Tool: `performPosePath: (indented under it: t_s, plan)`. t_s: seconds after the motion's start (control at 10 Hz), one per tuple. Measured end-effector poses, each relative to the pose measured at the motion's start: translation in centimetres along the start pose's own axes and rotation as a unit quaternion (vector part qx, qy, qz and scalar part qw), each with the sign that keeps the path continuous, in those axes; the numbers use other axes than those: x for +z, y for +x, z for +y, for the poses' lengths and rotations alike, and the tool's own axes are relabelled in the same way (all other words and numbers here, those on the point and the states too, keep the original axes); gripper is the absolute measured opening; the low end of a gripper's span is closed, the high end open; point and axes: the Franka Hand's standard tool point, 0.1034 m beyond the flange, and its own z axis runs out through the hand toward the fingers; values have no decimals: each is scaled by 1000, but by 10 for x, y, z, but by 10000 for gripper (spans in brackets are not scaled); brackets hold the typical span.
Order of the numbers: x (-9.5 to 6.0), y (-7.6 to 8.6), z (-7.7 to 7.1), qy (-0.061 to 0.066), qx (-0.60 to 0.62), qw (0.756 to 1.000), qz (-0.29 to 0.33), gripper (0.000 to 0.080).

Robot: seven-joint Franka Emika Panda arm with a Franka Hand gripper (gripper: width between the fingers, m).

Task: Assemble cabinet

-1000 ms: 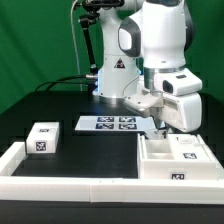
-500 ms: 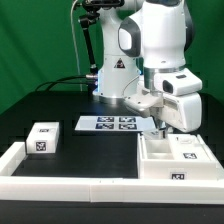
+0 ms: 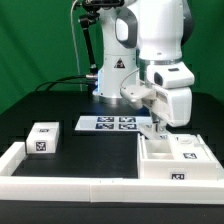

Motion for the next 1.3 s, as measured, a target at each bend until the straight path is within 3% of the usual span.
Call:
performPosePath:
  t_s: [0.2,0.5,0.7,0.8,0.9,1.0,1.1,1.3]
  plan:
    - [-12,-6,-3,1,29,1000,-12,69]
    - [-13,-9,-7,1,38,999,-14,69]
    - [-13,-8,-6,-6,37,999,-11,69]
    - [-14,-8,-2,-32,40,999,-5,69]
    - [-12,-11,-4,-78,58,995,7,69]
    - [-7,-18,-16,-57,84,995,4,69]
    - [-7,-18,-16,-45,119,992,2,69]
    - [-6,-18,-16,-44,115,992,2,70]
